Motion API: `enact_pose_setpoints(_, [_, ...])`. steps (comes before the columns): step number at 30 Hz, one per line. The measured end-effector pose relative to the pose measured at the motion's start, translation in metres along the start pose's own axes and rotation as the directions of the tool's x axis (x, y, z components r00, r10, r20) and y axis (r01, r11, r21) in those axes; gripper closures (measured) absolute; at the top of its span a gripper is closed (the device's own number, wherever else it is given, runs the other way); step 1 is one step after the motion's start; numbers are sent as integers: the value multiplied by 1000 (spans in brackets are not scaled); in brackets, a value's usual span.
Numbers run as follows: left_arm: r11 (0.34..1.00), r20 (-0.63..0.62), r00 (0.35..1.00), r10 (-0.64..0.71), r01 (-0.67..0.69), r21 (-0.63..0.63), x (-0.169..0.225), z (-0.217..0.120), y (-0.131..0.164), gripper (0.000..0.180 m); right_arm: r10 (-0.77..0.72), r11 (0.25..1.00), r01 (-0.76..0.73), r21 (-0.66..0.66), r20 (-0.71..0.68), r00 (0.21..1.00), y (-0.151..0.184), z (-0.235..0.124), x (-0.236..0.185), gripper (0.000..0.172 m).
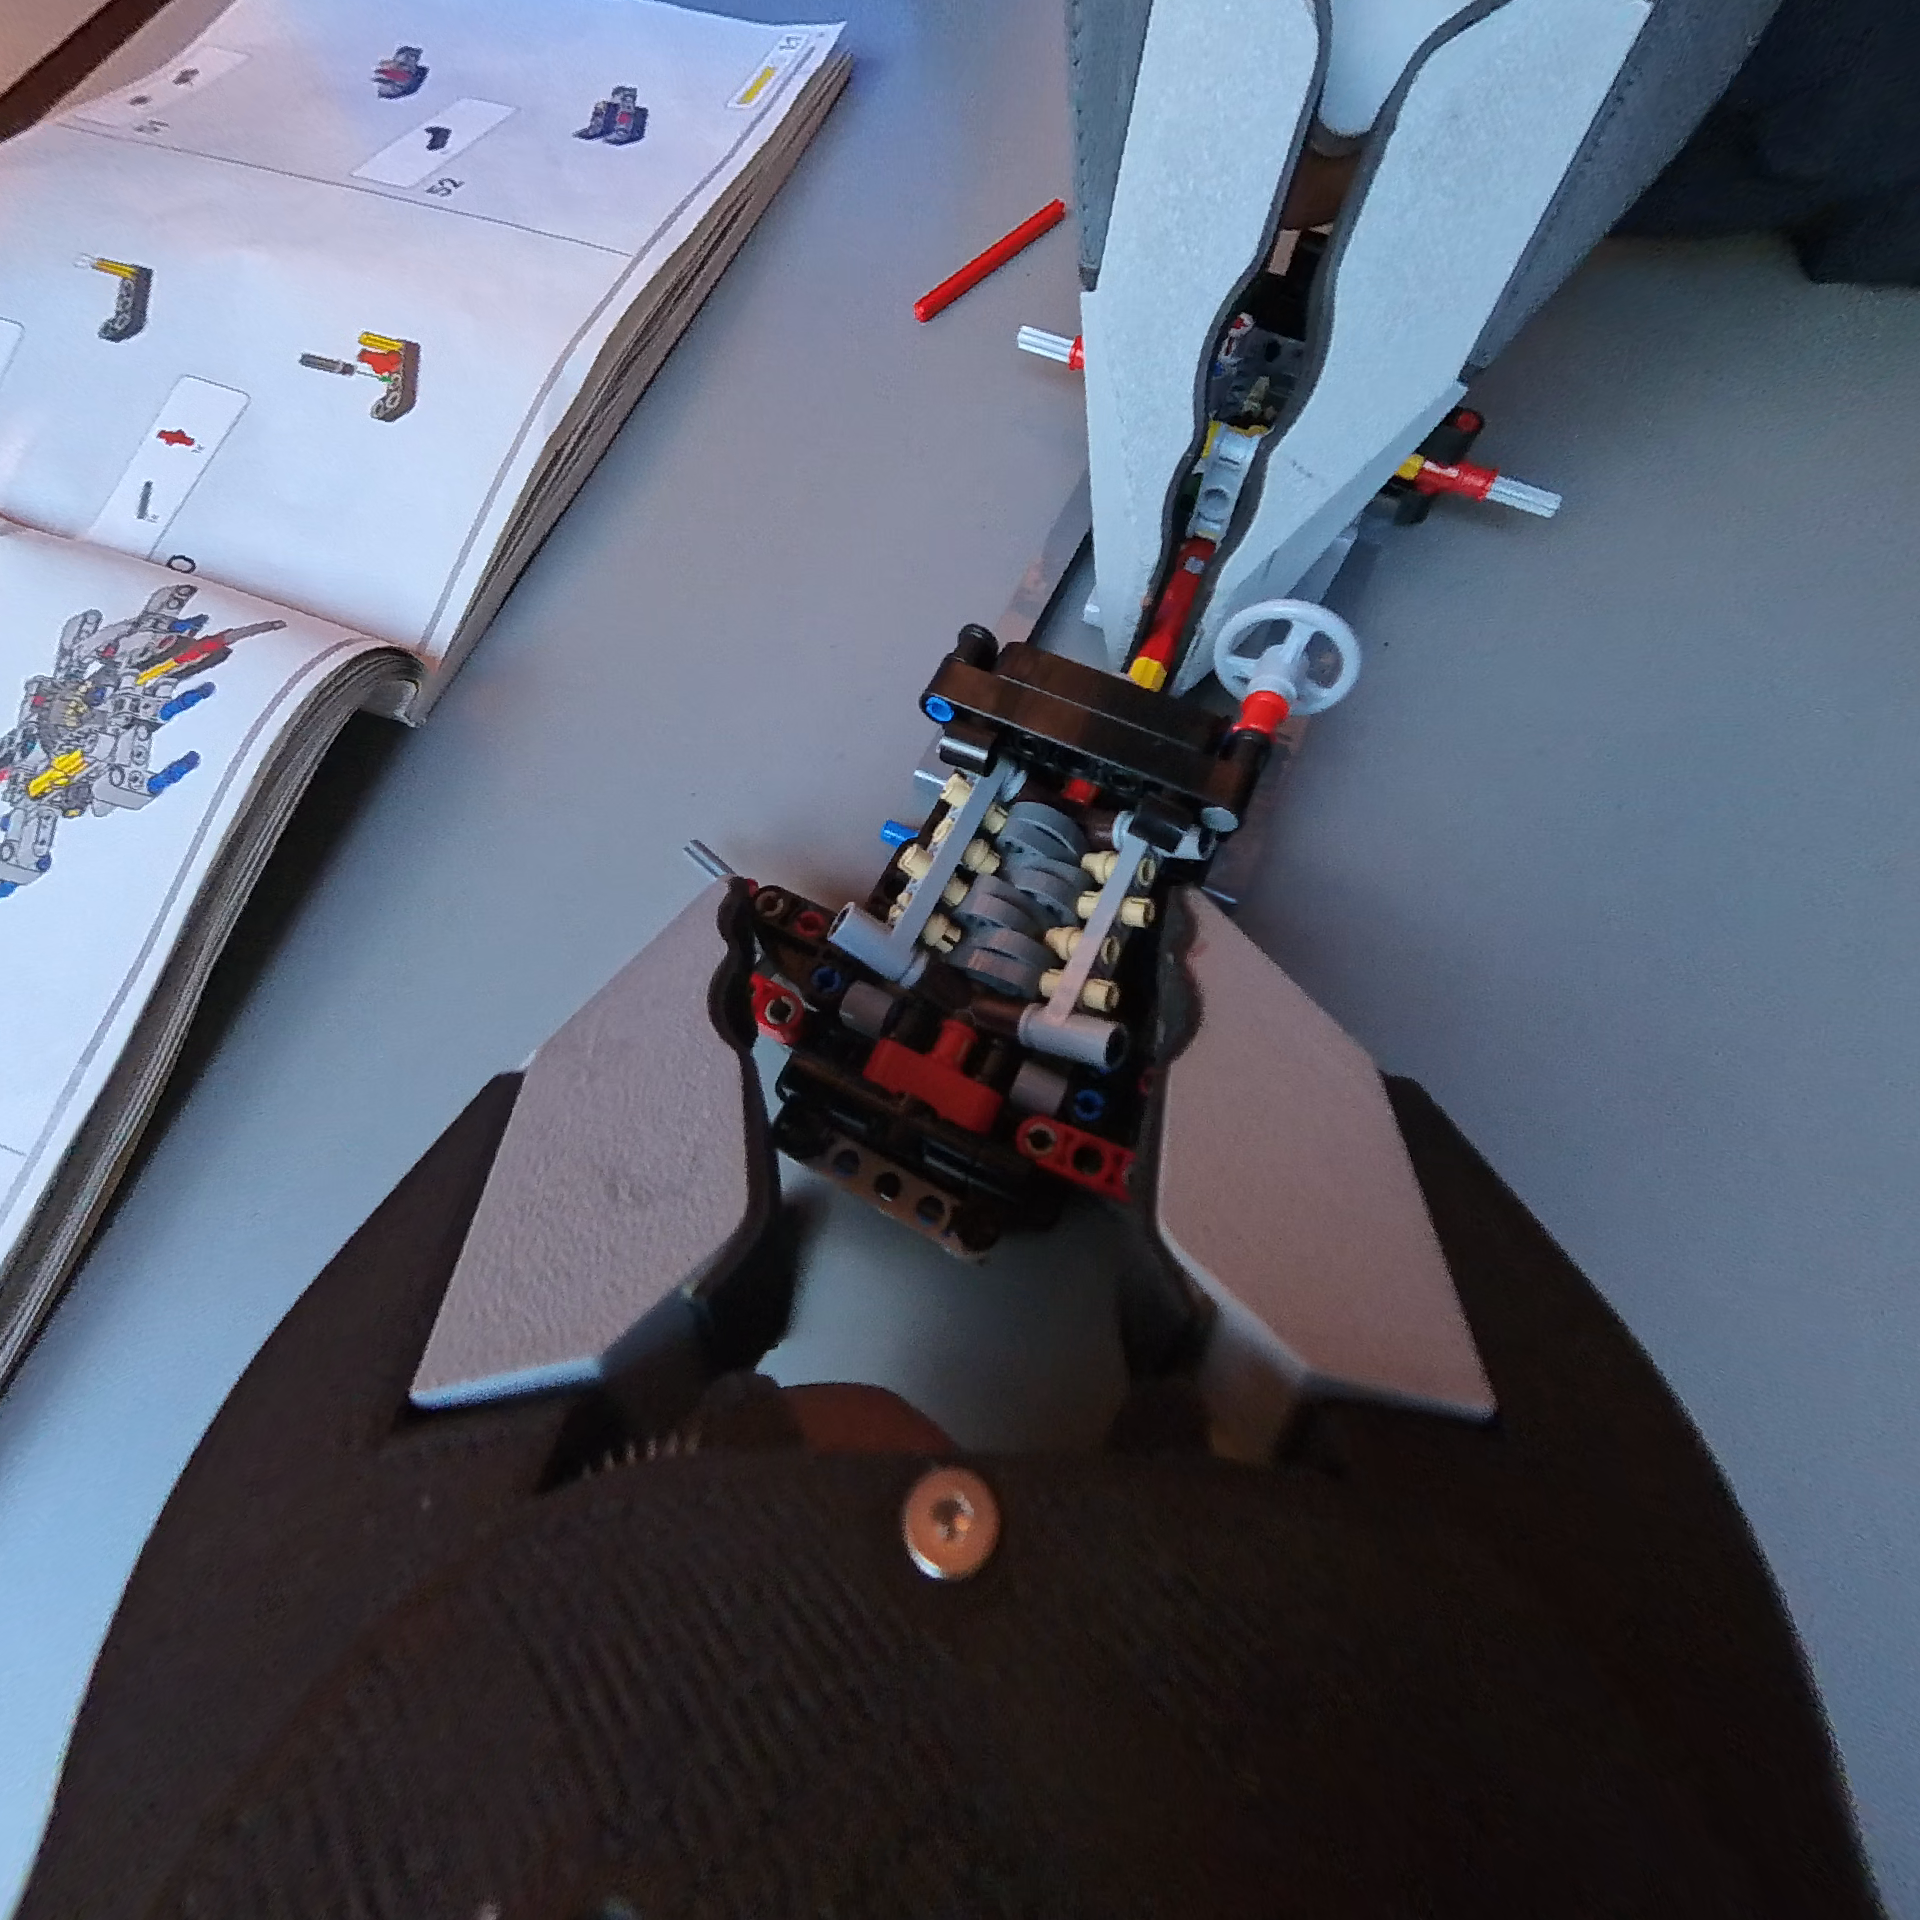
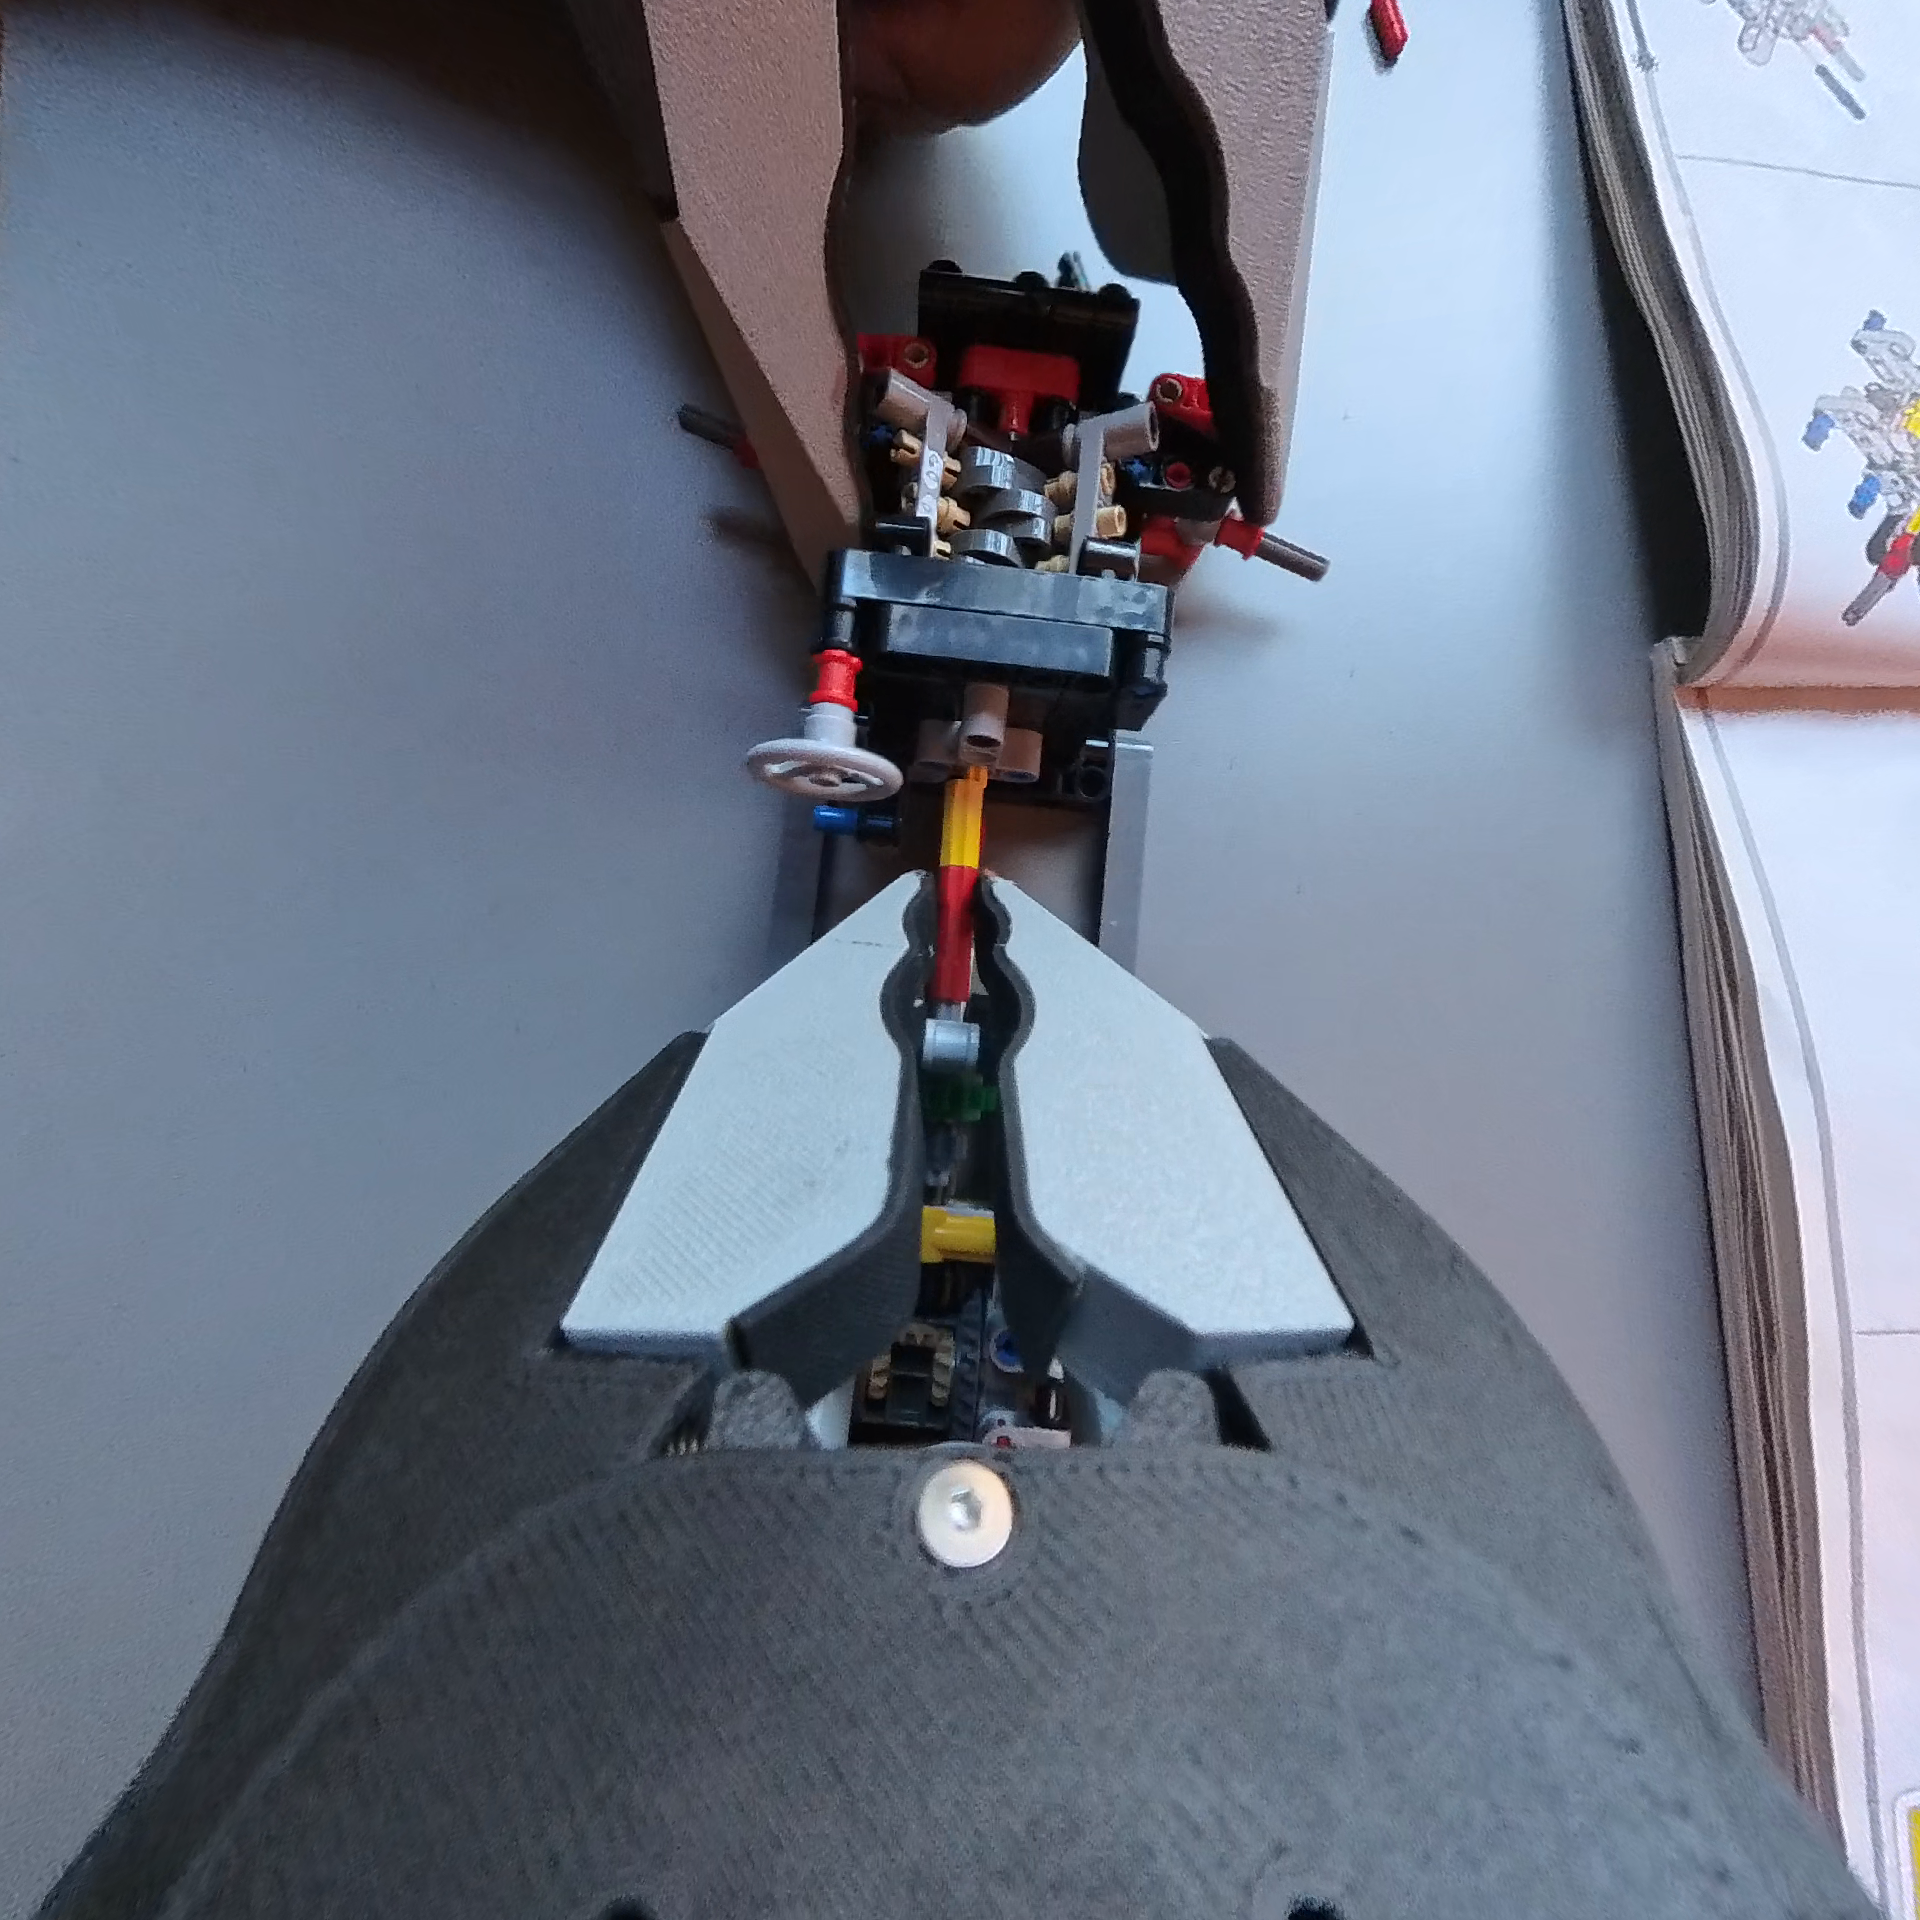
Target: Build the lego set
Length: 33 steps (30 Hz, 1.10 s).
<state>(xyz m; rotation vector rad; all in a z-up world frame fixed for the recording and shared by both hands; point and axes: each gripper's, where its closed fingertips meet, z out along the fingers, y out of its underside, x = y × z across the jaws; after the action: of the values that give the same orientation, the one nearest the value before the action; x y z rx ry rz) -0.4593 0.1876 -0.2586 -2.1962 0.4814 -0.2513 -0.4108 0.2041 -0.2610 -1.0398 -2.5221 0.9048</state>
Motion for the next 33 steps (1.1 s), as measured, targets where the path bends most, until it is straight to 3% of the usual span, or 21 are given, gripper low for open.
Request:
enact_pose_setpoints(3, [1000,-19,1000,17,-17,-2,3,-4,1,98,-11,1000,11,4,-11,1000,-1,0,0,168])
enact_pose_setpoints(7, [1000,-24,999,27,-26,10,-9,-30,3,109,0,1000,0,8,-23,1000,0,-1,3,168])
enact_pose_setpoints(11, [999,-47,998,-38,36,-36,-24,-48,23,124,-2,1000,3,12,-25,1000,0,-1,4,168])
enact_pose_setpoints(15, [995,-119,993,-16,4,-104,-10,-37,36,137,0,1000,1,12,-28,1000,0,-1,4,168])
enact_pose_setpoints(17, [988,-87,996,37,-49,-143,-10,-32,42,136,3,1000,-3,10,-32,999,0,-1,5,168])
enact_pose_setpoints(33, [992,-62,998,33,-40,-121,-12,-29,40,140,12,1000,-12,11,-41,999,2,-2,9,168])
